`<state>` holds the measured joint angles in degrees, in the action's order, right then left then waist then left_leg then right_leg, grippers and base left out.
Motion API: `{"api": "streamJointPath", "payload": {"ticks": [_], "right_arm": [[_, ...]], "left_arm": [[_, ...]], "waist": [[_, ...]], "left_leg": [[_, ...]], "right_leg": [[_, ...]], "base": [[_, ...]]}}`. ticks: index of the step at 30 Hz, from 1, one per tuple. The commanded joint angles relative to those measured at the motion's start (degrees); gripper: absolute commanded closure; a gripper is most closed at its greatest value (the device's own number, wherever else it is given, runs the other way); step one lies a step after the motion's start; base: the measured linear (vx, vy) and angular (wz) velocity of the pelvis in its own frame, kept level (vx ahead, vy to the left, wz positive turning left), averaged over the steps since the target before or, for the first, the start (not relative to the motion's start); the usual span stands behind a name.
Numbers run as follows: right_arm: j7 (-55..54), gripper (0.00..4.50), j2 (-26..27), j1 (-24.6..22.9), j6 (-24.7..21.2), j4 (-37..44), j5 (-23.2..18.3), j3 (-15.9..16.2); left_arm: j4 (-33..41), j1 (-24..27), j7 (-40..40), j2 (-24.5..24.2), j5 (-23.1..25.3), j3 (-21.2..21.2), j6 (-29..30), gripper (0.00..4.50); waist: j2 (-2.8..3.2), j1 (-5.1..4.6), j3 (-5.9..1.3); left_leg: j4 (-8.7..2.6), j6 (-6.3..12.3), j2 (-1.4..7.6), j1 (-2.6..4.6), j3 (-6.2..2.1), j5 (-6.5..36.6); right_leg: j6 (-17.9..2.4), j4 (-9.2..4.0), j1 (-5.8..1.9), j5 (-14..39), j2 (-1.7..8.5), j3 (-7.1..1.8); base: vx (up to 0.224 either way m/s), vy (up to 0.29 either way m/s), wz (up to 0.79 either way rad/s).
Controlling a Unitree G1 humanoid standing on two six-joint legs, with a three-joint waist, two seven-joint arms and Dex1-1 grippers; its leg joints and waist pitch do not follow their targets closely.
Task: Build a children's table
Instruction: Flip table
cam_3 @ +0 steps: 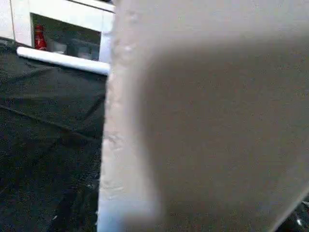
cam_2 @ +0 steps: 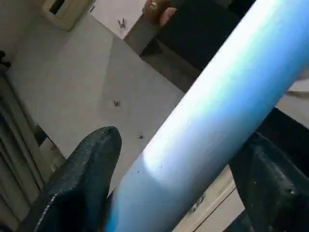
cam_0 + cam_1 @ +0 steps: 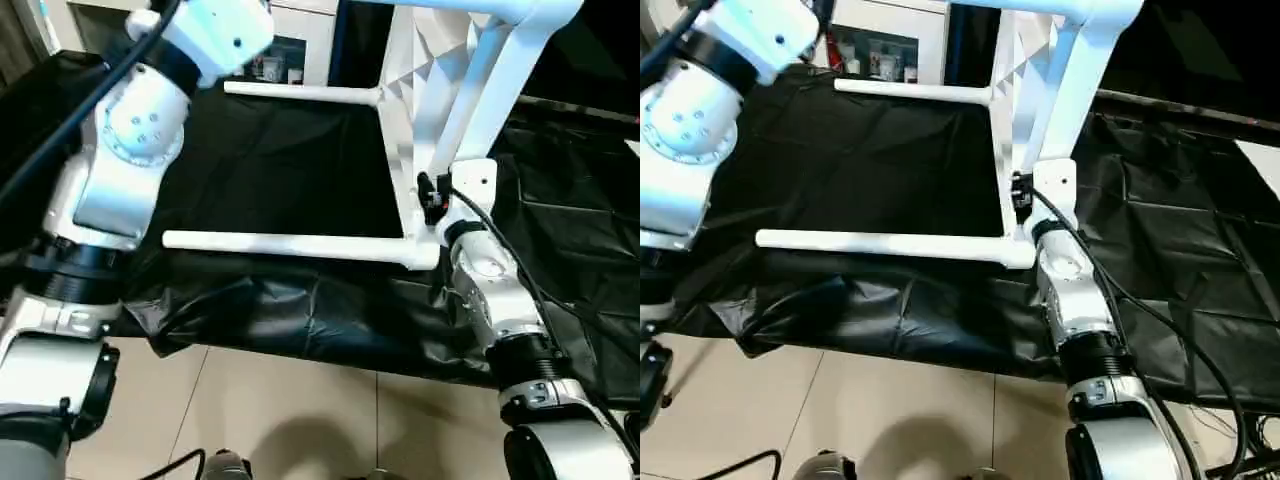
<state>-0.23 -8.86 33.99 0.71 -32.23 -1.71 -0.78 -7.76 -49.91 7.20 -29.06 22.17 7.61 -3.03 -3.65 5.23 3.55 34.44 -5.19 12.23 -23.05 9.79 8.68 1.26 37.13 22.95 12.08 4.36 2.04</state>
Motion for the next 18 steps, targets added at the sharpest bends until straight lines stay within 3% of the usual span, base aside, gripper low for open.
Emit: {"api": "streamJointPath", "payload": {"ticks": [1,8,12,13,18], "right_arm": [[1.1,2.46,-1.52,1.01,1.16,1.65,1.64,0.33],[1.99,2.46,-4.54,2.3,1.29,2.99,3.26,0.56],[5.04,2.46,-11.07,5.16,0.02,4.96,3.98,-0.91],[5.43,2.46,-11.87,5.61,-0.13,5.05,4.09,-1.03],[12.0,2.52,-19.89,10.82,-2.24,5.79,4.95,-0.78]], "left_arm": [[1.5,1.37,0.17,1.75,-2.76,-0.97,0.8,1.07],[1.8,2.72,-0.73,3.81,-6.8,-5.23,4.07,1.23],[1.64,2.91,-2.94,8.04,-12.55,-10.57,8.48,1.24],[1.64,2.89,-3.29,8.69,-13.35,-11.27,9.05,1.24],[1.51,3.68,-4.89,12.55,-17.58,-15.08,13.0,1.24]], "waist": [[0.75,0.41,-4.71],[0.62,0.55,-4.7],[0.2,0.9,-4.73],[-0.2,1.03,-4.62],[-0.03,1.68,-4.51]], "left_leg": [[-3.45,-2.96,0.12,1.64,0.29,8.63],[-3.36,-1.77,0.07,1.53,0.47,8.13],[-3.07,0.22,-0.24,1.3,0.74,6.25],[-3.01,0.91,-0.36,1.13,0.87,5.86],[-2.77,2.61,-0.29,1.37,1.08,6.78]], "right_leg": [[-9.94,-3.18,-2.67,-2.27,2.22,-1.44],[-9.57,-3.36,-2.62,-0.19,2.28,-1.51],[-9.62,-3.34,-2.74,-0.65,2.14,-1.56],[-9.55,-3.44,-2.84,-0.23,2.06,-1.63],[-9.32,-3.85,-2.44,3.18,2.09,-1.61]], "base": [[0.0,0.0,0.0],[0.0,0.0,0.0],[0.0,0.0,0.0],[0.0,0.0,0.0],[0.0,0.0,0.0]]}}
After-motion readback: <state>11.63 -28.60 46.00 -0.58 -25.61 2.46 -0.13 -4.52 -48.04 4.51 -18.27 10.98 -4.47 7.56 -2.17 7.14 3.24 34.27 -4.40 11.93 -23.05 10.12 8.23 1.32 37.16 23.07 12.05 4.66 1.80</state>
